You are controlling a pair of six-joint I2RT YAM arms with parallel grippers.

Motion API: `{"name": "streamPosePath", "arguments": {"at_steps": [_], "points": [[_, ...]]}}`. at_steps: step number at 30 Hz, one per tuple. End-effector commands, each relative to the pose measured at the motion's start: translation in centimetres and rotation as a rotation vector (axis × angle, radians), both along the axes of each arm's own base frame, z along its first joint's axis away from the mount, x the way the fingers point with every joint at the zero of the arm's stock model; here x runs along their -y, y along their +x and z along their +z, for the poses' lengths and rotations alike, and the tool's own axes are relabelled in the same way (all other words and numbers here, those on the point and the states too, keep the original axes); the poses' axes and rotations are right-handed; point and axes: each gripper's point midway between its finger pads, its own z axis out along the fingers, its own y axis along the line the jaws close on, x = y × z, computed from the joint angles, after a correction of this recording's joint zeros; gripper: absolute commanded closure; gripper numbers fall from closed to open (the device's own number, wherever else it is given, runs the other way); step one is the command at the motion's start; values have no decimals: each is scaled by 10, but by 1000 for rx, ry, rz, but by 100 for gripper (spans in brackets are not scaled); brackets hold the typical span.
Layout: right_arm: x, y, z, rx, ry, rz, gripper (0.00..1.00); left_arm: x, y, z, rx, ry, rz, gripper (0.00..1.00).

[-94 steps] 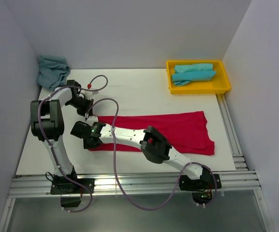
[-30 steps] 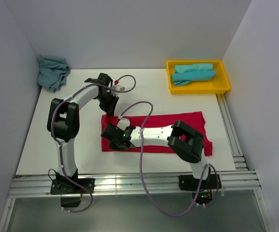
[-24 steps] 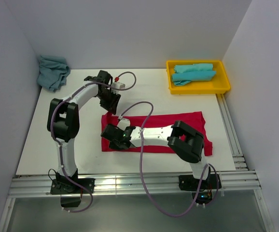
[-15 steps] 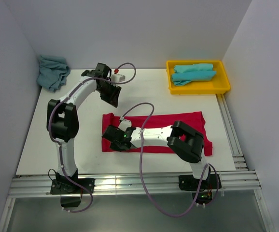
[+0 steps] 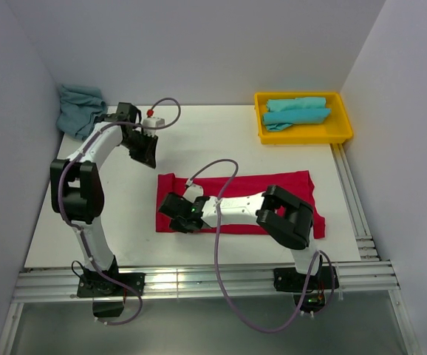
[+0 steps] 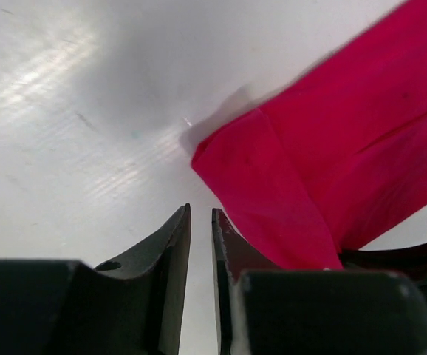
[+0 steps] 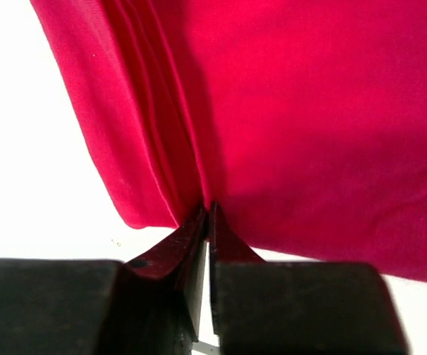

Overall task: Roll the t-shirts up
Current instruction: Roll the tshirt

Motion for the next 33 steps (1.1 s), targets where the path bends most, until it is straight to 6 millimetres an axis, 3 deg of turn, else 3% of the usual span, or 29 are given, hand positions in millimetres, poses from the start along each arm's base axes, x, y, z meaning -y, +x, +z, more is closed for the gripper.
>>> {"name": "streamPosePath", "arguments": {"at_steps": [1,6,12,16,22,25,33], "points": [[3,3,29,42,36,-26,88,18,-12,-6,-6,-65,-72,76],[12,4,43,67,20,-40,70,24,-16,-25,-31,-87,-87,66],[16,4,66,111,14,-40,68,17,-12,-47,-31,-43,-67,59],[6,10,78,138,-2,-24,68,19,-14,-54,-51,-52,-77,59],[-11,19,64,126,-44,12,67,17,-13,-65,-69,-37,-73,59],[-5,24,46,103,-88,2,67,18,-14,-71,-82,-36,-73,59],[-3,9,10,25,-95,36,73,22,-11,-77,-84,-36,-71,59]]}}
